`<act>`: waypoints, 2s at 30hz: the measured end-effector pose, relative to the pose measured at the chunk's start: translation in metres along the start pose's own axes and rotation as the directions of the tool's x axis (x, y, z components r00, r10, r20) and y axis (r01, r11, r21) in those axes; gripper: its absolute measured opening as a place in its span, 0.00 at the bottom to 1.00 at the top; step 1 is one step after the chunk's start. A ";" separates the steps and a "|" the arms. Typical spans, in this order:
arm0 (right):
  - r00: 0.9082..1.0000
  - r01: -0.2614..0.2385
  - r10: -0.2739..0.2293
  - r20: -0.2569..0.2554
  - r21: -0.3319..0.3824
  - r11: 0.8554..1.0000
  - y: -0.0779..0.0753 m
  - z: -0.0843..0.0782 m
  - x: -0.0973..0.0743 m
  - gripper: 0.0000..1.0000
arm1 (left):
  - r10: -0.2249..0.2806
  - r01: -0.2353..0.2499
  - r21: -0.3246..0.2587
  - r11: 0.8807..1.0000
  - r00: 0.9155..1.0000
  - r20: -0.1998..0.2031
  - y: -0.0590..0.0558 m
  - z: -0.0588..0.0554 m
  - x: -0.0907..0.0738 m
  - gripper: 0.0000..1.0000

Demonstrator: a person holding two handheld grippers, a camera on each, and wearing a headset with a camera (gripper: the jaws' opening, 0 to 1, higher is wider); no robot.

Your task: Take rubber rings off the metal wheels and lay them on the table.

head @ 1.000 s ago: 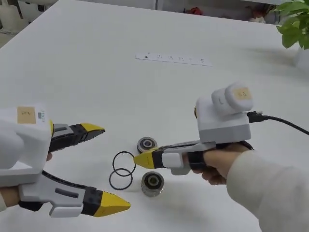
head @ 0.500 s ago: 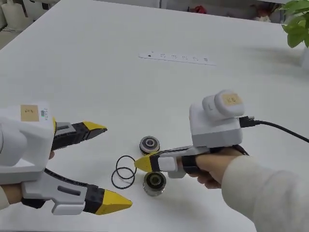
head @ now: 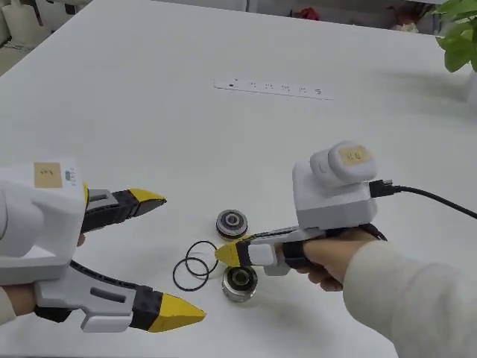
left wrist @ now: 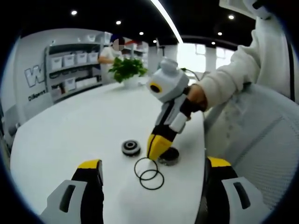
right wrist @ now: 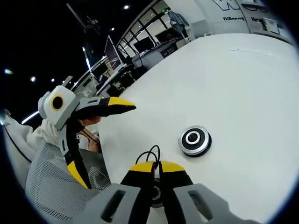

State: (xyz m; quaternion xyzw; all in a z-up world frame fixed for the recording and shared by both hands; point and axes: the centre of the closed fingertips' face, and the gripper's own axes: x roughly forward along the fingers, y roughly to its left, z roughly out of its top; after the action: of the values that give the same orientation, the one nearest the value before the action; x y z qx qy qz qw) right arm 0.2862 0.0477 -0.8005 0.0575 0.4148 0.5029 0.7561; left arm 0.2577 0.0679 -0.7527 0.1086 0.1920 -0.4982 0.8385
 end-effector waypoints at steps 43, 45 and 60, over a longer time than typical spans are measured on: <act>0.985 0.096 -0.084 0.149 -0.077 0.992 -0.023 0.045 -0.040 0.07 | 0.016 -0.016 -0.008 1.000 1.000 0.019 0.008 0.010 -0.004 0.90; 0.983 0.106 -0.091 0.160 -0.086 0.991 -0.025 0.049 -0.044 0.07 | 0.023 -0.023 0.003 1.000 1.000 0.017 0.011 0.014 -0.005 0.91; 0.962 0.150 -0.126 0.242 -0.085 0.985 -0.039 0.069 -0.072 0.07 | 0.020 -0.024 0.108 0.994 0.999 0.031 0.031 0.063 -0.013 0.89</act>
State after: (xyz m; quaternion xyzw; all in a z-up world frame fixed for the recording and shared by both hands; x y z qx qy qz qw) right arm 0.3501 -0.0068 -0.7346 0.0489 0.2987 0.4590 0.8353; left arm 0.2926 0.0700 -0.6905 0.1487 0.1507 -0.5003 0.8396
